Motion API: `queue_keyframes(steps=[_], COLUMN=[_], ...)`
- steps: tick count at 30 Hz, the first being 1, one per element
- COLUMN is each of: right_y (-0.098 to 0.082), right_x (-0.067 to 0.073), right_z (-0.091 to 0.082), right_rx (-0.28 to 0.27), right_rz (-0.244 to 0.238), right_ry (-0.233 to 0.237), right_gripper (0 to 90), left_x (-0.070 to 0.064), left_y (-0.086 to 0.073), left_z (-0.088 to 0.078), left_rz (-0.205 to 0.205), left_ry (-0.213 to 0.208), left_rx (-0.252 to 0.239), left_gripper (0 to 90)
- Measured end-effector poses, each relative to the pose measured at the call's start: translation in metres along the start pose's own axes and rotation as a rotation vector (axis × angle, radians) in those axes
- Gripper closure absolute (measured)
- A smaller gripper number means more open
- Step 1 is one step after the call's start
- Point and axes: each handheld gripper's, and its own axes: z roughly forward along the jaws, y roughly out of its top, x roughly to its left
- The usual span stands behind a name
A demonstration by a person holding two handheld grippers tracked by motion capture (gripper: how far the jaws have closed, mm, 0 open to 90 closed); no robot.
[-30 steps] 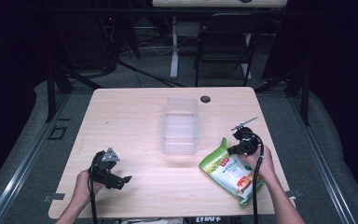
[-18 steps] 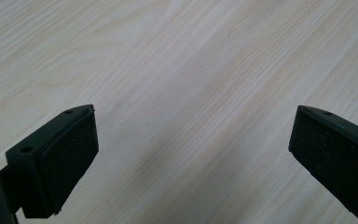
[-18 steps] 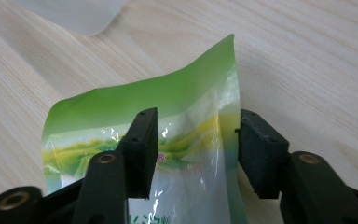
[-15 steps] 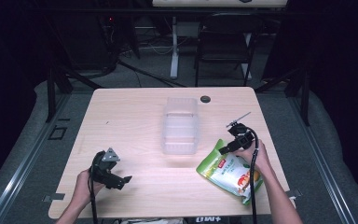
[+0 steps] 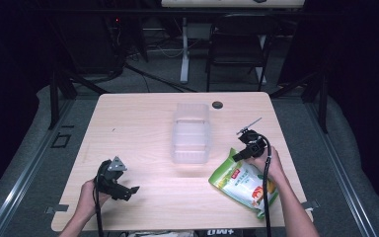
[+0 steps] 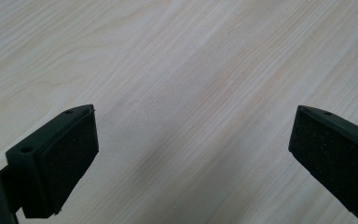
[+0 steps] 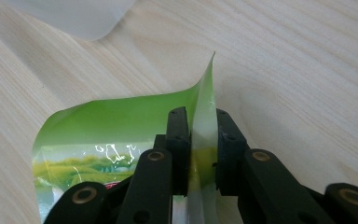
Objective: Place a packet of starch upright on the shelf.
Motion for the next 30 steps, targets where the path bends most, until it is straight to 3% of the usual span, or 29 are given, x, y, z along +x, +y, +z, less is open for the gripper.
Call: queue_keyframes(steps=[3, 7, 8, 9, 11, 23, 30], right_y=[-0.001, -0.005, -0.005, -0.007, -0.008, -0.022, -0.027], right_x=[0.0, 0.005, 0.004, 0.006, 0.005, 0.009, 0.009], right_z=[-0.006, -0.013, -0.016, -0.017, -0.023, -0.054, -0.065], right_rx=[-0.001, -0.039, -0.025, -0.061, -0.045, -0.173, -0.212], right_rz=[-0.016, 0.006, -0.009, 0.017, -0.004, 0.006, 0.012], right_ry=[-0.004, -0.017, -0.026, -0.02, -0.036, -0.062, -0.073], right_gripper=[80.8, 81.2, 81.3, 81.3, 81.5, 82.2, 82.4], left_x=[0.0, 0.0, 0.0, 0.0, 0.001, 0.001, 0.001], left_y=[0.0, 0.0, 0.0, 0.0, -0.001, -0.001, -0.001], left_z=[0.0, 0.0, -0.001, -0.001, -0.001, -0.002, -0.001], left_rz=[-0.001, -0.003, 0.0, -0.001, 0.0, -0.004, -0.005], left_ry=[-0.002, -0.002, 0.001, 0.001, 0.001, 0.006, 0.004], left_rx=[0.0, -0.001, -0.002, -0.001, -0.002, -0.004, -0.004], left_gripper=[1.5, 1.5, 1.5, 1.5, 1.5, 1.5, 1.5])
